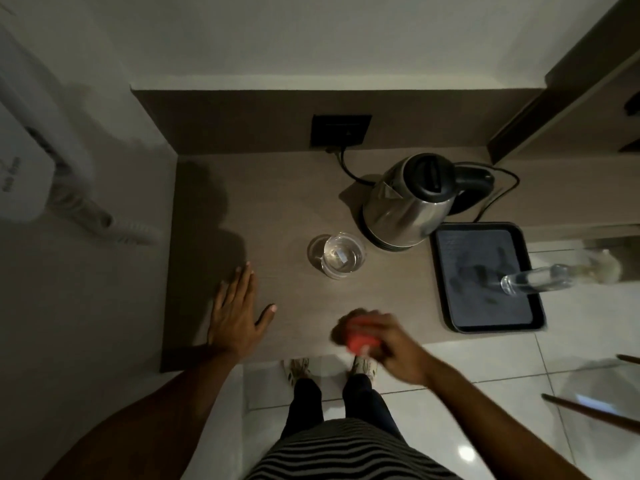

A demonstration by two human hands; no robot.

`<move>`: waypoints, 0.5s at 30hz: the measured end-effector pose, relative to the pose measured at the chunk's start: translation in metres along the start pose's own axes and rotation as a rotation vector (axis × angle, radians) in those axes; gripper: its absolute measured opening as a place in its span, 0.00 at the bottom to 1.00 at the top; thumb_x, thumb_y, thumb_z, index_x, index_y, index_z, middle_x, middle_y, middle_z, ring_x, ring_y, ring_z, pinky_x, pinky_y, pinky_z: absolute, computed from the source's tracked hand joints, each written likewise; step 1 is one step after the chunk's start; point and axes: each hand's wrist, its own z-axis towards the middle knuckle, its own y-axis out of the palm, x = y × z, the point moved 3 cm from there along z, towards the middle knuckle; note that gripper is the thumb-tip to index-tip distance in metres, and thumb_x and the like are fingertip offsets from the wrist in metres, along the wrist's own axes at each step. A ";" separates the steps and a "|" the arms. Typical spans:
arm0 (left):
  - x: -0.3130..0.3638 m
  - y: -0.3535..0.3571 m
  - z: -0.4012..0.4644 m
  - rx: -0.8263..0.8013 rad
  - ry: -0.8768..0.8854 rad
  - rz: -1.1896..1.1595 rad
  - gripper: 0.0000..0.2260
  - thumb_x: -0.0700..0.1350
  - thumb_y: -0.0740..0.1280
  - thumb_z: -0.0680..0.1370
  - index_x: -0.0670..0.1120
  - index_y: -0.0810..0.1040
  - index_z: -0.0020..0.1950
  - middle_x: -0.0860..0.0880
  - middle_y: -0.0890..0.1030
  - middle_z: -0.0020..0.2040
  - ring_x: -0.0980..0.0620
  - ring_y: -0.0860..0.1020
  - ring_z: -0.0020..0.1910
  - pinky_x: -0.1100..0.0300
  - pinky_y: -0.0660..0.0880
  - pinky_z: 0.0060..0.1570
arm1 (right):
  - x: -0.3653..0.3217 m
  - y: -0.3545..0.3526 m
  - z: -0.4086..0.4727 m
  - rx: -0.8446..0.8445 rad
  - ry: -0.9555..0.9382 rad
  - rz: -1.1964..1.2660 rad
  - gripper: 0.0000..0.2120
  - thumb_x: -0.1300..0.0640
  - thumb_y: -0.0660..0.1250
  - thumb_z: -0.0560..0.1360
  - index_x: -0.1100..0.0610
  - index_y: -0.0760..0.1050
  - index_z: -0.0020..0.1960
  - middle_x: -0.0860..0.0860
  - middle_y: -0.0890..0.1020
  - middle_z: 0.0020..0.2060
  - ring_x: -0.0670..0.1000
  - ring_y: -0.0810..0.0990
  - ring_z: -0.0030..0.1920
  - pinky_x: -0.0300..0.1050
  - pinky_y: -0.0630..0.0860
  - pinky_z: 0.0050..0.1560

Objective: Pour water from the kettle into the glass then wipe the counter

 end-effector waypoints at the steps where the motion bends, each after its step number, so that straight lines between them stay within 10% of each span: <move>1: 0.001 -0.001 -0.001 -0.007 0.000 0.007 0.40 0.69 0.42 0.79 0.40 0.53 0.80 0.44 0.55 0.82 0.45 0.56 0.80 0.43 0.57 0.77 | 0.010 -0.025 -0.008 0.113 0.041 0.052 0.16 0.46 0.64 0.79 0.54 0.81 0.58 0.51 0.82 0.59 0.51 0.77 0.61 0.54 0.72 0.63; 7: 0.006 -0.007 -0.002 -0.010 0.016 -0.004 0.43 0.72 0.41 0.77 0.41 0.47 0.81 0.44 0.52 0.82 0.44 0.53 0.81 0.43 0.52 0.78 | 0.094 -0.104 -0.057 0.593 0.615 -0.223 0.33 0.38 0.50 0.77 0.59 0.68 0.72 0.65 0.70 0.68 0.67 0.68 0.66 0.67 0.68 0.66; 15: 0.013 -0.013 0.000 -0.106 0.070 0.131 0.43 0.71 0.34 0.76 0.44 0.56 0.81 0.42 0.54 0.82 0.41 0.53 0.81 0.40 0.56 0.76 | 0.123 -0.077 -0.055 0.440 0.883 -0.346 0.36 0.37 0.41 0.78 0.54 0.47 0.80 0.56 0.49 0.80 0.59 0.47 0.79 0.68 0.54 0.73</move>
